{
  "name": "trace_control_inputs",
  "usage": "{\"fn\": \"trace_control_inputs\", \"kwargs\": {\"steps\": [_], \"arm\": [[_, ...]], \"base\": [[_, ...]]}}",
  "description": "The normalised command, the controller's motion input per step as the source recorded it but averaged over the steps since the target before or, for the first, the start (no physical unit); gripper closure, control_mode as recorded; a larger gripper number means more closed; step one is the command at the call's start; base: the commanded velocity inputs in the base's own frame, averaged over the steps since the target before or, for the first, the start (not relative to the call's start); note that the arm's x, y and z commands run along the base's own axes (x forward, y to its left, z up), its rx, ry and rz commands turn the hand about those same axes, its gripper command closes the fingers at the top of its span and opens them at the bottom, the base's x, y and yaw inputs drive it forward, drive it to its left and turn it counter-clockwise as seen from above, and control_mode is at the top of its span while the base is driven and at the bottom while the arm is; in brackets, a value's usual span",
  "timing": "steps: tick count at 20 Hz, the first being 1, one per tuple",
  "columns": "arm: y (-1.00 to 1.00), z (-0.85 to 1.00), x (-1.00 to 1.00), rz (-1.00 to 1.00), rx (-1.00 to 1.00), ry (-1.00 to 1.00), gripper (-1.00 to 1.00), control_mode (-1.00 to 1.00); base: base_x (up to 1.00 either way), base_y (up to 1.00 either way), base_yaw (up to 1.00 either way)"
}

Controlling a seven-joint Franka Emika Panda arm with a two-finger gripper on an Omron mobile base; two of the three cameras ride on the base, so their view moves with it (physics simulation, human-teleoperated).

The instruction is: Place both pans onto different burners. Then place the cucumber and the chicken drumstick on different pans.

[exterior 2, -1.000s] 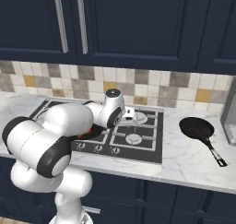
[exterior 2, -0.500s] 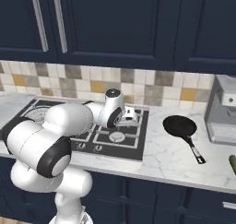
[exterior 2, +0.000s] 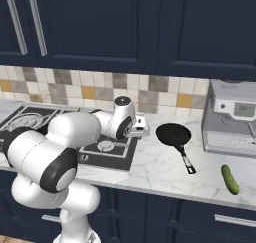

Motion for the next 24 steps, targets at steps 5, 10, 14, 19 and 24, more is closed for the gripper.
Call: {"fn": "trace_control_inputs", "kwargs": {"steps": [5, 10, 14, 19, 24], "arm": [[0.00, 0.00, 0.00, 0.00, 0.00, 0.00, -1.00, 1.00], [0.00, 0.00, 0.00, 0.00, 0.00, 0.00, -1.00, 1.00], [0.00, 0.00, 0.00, 0.00, 0.00, 0.00, -1.00, 1.00], [0.00, 0.00, 0.00, 0.00, 0.00, 0.00, -1.00, 1.00], [0.00, 0.00, 0.00, 0.00, 0.00, 0.00, -1.00, 1.00]], "base": [[0.00, -0.47, 0.00], [0.00, -0.47, 0.00], [-0.01, -0.48, 0.00], [-0.01, -0.46, 0.00], [-0.03, -0.41, 0.00]]}}
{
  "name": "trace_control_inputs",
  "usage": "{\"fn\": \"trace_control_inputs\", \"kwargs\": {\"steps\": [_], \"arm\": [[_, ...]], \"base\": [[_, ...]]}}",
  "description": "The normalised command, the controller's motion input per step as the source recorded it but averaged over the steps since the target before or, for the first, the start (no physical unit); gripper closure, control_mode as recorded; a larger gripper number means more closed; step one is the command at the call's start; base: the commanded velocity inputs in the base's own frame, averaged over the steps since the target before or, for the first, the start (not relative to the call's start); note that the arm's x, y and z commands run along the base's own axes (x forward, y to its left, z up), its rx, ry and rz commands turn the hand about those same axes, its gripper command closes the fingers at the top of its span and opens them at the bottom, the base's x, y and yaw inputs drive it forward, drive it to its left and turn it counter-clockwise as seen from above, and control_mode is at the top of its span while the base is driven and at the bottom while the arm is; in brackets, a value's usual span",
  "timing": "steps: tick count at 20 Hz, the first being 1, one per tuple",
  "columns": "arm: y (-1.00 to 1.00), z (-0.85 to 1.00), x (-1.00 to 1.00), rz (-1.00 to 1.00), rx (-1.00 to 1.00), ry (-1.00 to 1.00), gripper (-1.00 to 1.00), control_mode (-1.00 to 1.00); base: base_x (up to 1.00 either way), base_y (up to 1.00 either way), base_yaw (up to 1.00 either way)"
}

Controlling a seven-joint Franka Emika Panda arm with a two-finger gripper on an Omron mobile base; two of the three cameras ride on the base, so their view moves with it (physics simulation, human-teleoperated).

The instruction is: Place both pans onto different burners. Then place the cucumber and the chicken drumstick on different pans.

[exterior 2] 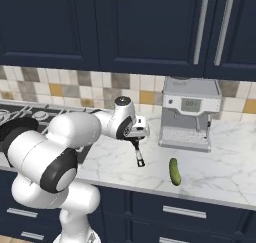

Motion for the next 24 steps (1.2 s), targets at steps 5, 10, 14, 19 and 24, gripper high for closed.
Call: {"fn": "trace_control_inputs", "kwargs": {"steps": [5, 10, 14, 19, 24], "arm": [[0.00, 0.00, 0.00, 0.00, 0.00, 0.00, -1.00, 1.00], [0.00, 0.00, 0.00, 0.00, 0.00, 0.00, -1.00, 1.00], [0.00, 0.00, 0.00, 0.00, 0.00, 0.00, -1.00, 1.00], [0.04, -0.12, 0.00, 0.01, 0.02, 0.00, -1.00, -1.00], [0.17, -0.07, 0.03, 0.00, 0.00, 0.00, -1.00, -1.00]], "base": [[0.00, -0.26, 0.00], [0.00, -0.05, 0.00], [0.00, 0.00, 0.00], [0.00, 0.00, 0.00], [0.00, 0.00, 0.00]]}}
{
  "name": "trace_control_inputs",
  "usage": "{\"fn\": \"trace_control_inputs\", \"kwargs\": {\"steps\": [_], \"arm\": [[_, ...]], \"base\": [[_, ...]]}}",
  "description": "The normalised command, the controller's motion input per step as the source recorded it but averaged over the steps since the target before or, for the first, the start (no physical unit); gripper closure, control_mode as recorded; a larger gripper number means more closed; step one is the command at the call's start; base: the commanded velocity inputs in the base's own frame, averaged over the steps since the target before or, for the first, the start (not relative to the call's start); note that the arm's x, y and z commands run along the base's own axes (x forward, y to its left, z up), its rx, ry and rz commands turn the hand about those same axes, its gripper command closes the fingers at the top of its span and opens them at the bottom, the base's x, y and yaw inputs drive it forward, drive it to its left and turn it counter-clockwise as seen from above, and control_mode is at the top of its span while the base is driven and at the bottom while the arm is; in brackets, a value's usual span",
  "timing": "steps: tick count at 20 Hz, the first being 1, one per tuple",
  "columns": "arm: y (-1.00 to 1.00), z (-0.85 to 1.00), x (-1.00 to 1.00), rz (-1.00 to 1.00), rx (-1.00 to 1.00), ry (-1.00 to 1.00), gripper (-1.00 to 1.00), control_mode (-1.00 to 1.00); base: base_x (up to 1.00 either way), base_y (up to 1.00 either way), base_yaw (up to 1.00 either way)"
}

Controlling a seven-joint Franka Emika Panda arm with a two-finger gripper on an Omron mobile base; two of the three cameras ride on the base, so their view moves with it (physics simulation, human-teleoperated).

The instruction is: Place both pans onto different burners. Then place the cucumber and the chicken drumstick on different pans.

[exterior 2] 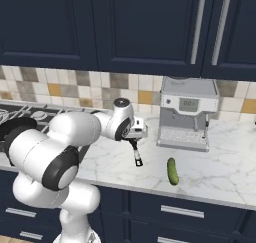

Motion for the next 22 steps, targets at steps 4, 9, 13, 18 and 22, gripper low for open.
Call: {"fn": "trace_control_inputs", "kwargs": {"steps": [4, 9, 13, 18, 22], "arm": [[0.23, -0.26, 0.01, 0.00, 0.00, 0.00, -1.00, -1.00], [0.02, -0.30, 0.00, 0.02, 0.00, 0.00, -1.00, -1.00], [-0.06, -0.09, 0.00, 0.04, 0.00, 0.00, -1.00, -1.00], [-0.18, -0.07, 0.03, 0.03, 0.00, 0.00, -1.00, -1.00], [-0.12, -0.16, 0.13, 0.02, 0.00, 0.00, -1.00, -1.00]], "base": [[0.00, 0.00, 0.00], [0.00, 0.00, 0.00], [0.00, 0.00, 0.00], [0.00, 0.00, 0.00], [0.00, 0.00, 0.00]]}}
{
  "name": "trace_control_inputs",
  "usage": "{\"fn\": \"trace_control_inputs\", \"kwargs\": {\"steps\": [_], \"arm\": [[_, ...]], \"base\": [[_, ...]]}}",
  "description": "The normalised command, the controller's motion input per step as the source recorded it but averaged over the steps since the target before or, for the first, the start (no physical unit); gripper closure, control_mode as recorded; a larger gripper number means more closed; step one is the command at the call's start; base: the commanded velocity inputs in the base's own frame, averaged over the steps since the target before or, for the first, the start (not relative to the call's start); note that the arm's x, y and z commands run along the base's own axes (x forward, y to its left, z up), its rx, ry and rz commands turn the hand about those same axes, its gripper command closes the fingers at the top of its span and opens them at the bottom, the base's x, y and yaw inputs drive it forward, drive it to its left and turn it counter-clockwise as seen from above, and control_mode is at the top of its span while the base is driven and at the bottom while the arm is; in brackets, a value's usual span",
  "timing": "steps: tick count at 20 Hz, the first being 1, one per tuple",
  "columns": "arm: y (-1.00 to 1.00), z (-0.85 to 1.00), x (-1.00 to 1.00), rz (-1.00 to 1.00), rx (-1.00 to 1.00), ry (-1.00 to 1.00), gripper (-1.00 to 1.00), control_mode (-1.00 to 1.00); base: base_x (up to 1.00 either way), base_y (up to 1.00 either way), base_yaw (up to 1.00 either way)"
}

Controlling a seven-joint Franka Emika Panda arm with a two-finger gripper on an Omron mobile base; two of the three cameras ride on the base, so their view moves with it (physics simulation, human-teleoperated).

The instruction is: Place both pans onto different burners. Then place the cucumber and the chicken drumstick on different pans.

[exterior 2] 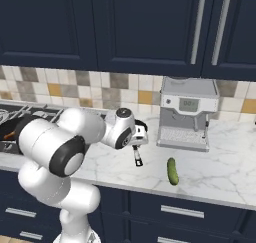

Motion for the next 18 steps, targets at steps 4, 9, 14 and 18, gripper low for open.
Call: {"fn": "trace_control_inputs", "kwargs": {"steps": [4, 9, 14, 18], "arm": [[-0.09, -0.18, 0.10, 0.02, 0.00, 0.00, -1.00, -1.00], [-0.10, -0.17, 0.15, 0.01, 0.00, 0.00, -1.00, -1.00], [-0.11, -0.14, 0.04, 0.01, 0.00, 0.00, -1.00, -1.00], [-0.09, -0.16, 0.05, 0.01, 0.00, 0.00, -1.00, -1.00]], "base": [[0.00, 0.00, 0.00], [0.00, 0.00, 0.00], [0.00, 0.00, 0.00], [0.00, 0.00, 0.00]]}}
